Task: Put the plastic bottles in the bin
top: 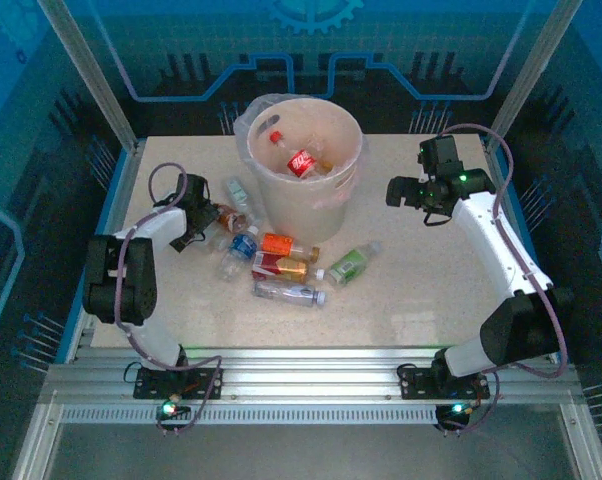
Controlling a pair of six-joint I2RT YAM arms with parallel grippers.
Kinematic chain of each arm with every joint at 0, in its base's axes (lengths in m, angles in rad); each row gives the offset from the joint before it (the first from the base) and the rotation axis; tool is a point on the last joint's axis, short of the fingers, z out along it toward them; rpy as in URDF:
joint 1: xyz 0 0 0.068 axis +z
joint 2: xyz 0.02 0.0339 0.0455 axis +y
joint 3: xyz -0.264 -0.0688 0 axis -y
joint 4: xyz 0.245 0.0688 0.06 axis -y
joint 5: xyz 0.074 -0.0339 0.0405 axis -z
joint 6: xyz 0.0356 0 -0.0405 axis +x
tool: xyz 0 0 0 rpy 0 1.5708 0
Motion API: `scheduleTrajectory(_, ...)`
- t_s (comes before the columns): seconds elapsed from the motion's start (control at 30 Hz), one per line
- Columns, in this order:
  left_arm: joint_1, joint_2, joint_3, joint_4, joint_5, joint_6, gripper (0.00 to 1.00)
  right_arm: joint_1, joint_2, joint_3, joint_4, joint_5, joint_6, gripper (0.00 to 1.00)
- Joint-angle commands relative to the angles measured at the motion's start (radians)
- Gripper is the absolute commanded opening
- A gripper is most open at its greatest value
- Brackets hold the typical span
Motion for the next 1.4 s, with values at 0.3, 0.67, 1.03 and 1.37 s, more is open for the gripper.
scheduleTrajectory(0.3, 0.015, 0.077, 0.018, -0.030, -0.017, -0.011, 0.99, -0.014, 0.012, -0.009, 0.010, -0.027, 0.018, 1.00)
scheduleTrajectory(0.67, 0.036, 0.056, -0.022, -0.020, -0.007, -0.017, 0.99, -0.013, 0.022, -0.011, 0.015, -0.049, 0.025, 1.00)
scheduleTrajectory(1.03, 0.038, -0.135, -0.116, -0.038, -0.055, -0.062, 0.99, -0.011, 0.029, -0.009, 0.016, -0.060, 0.028, 1.00)
scheduleTrajectory(1.37, 0.038, -0.187, -0.082, -0.036, -0.042, -0.052, 0.99, -0.007, 0.041, -0.008, 0.021, -0.072, 0.028, 1.00)
